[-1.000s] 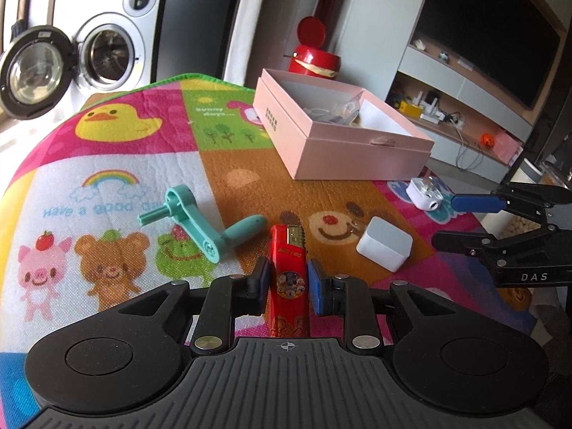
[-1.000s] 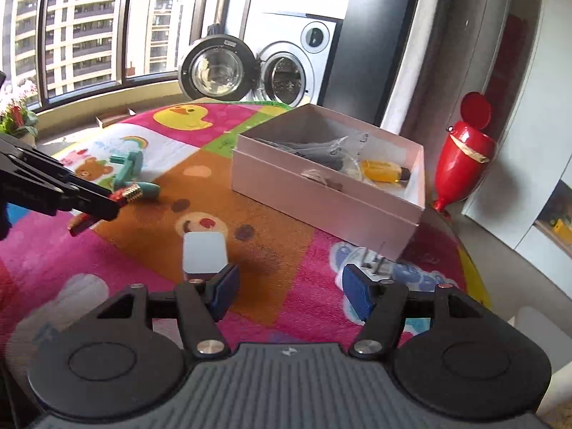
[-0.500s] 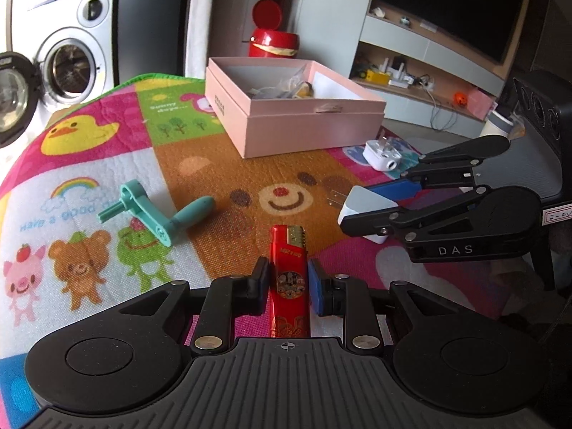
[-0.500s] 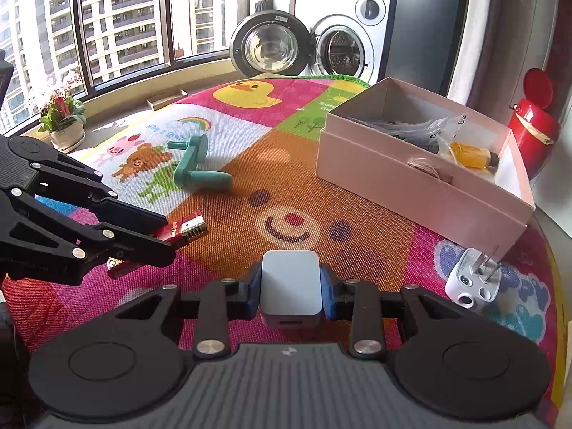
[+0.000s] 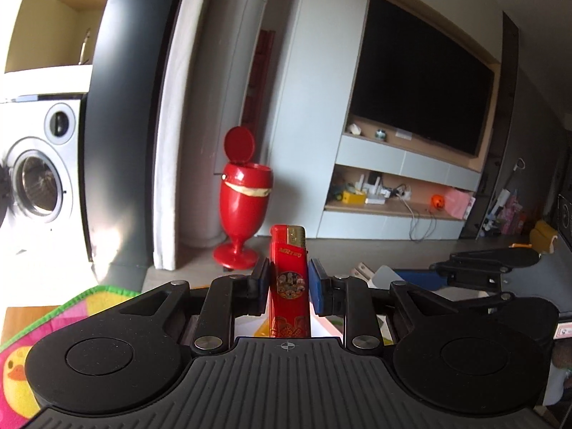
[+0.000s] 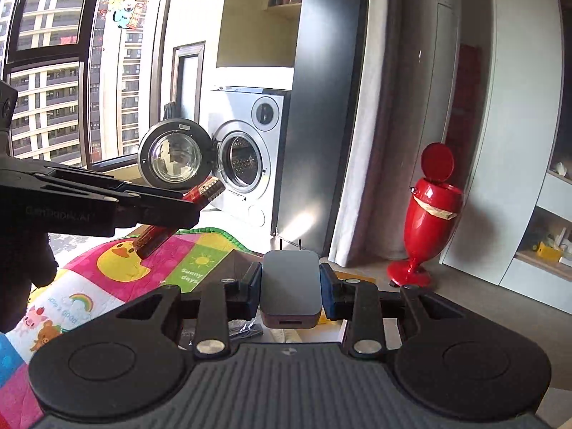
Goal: Organize rigid objects
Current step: 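Drop the red lighter into the pink box with left while right drops the cube in, then grasp the teal crank tool with left while right moves toward the white plug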
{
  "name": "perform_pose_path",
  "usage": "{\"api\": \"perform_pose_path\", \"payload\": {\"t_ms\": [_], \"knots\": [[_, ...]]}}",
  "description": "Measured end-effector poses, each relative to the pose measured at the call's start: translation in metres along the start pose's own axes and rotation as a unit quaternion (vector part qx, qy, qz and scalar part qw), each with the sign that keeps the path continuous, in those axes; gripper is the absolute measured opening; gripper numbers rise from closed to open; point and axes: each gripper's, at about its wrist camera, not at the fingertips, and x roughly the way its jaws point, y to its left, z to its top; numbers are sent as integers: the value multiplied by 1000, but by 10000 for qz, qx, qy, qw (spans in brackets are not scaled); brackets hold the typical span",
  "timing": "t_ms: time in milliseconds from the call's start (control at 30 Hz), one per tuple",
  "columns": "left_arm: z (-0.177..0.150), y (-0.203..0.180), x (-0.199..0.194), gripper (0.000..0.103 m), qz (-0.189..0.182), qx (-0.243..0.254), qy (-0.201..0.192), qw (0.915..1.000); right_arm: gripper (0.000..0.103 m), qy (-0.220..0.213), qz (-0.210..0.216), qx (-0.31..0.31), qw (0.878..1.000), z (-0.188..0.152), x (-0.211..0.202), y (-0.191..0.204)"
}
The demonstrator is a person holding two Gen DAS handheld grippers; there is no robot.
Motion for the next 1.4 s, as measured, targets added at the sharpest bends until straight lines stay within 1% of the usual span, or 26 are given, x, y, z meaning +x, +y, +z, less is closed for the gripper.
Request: {"api": "perform_pose_path", "payload": {"t_ms": [33, 67, 100, 167, 200, 233, 267, 300, 367, 400, 467, 533, 667, 733, 800, 867, 900, 967, 1033, 1133, 1200, 1233, 1333, 1400], "knots": [[1, 5, 17, 27, 101, -115, 86, 9998, 32, 96, 13, 86, 9999, -1, 12, -3], [0, 10, 36, 27, 190, -234, 256, 9992, 32, 208, 42, 170, 9996, -5, 26, -8], [-3, 15, 52, 26, 241, -325, 450, 9982, 32, 273, 77, 210, 9994, -9, 35, -10], [-15, 22, 81, 27, 299, -413, 640, 9966, 32, 519, 199, 275, 9981, -22, 60, -12], [-21, 24, 92, 27, 391, -378, 731, 9958, 33, 623, 181, 354, 9973, -28, 68, -14], [-25, 25, 99, 27, 494, -337, 838, 9947, 36, 695, 139, 426, 9966, -33, 72, -15], [-29, 29, 101, 27, 562, -346, 941, 9934, 37, 725, 137, 497, 9960, -39, 72, -17], [-32, 33, 98, 27, 532, -410, 994, 9928, 37, 719, 137, 523, 9959, -43, 69, -18], [-37, 45, 77, 27, 490, -645, 987, 9918, 38, 557, 38, 410, 9976, -56, 52, -18], [-40, 49, 64, 27, 569, -720, 944, 9913, 39, 476, -8, 319, 9984, -60, 44, -17], [-50, 52, 32, 27, 774, -774, 772, 9910, 50, 321, -66, 137, 9994, -76, 23, -14], [-65, 54, -11, 27, 955, -783, 568, 9907, 54, 385, 43, 140, 9992, -93, 6, -12], [-100, 57, -83, 27, 1281, -796, 347, 9880, 56, 761, 302, 327, 9961, -130, -10, -3], [-116, 62, -115, 27, 1701, -833, 330, 9813, 56, 910, 309, 320, 9949, -143, -7, 3], [-129, 74, -139, 27, 2006, -1035, 466, 9731, 56, 1029, 314, 334, 9936, -151, -1, 11], [-141, 90, -157, 27, 2138, -1428, 638, 9643, 57, 1041, 279, 337, 9936, -154, 6, 17], [-146, 97, -164, 27, 2149, -1604, 684, 9609, 58, 985, 183, 314, 9945, -154, 8, 20], [-156, 107, -171, 27, 2166, -1841, 780, 9555, 57, 978, 112, 307, 9947, -152, 14, 25], [-163, 111, -173, 27, 2211, -1927, 840, 9523, 58, 990, 106, 395, 9942, -147, 19, 29], [-171, 114, -166, 27, 2238, -2062, 886, 9484, 58, 947, -41, 365, 9948, -146, 22, 37], [-173, 111, -158, 27, 2163, -2093, 885, 9495, 58, 903, -135, 346, 9952, -150, 19, 40], [-176, 108, -155, 27, 2085, -2064, 912, 9516, 58, 888, -141, 328, 9954, -151, 16, 41], [-179, 98, -140, 27, 1878, -1965, 1039, 9567, 58, 834, -11, 107, 9965, -156, 4, 49], [-179, 90, -127, 27, 1880, -1868, 1062, 9584, 58, 798, 2, -121, 9967, -158, -2, 58]]}}
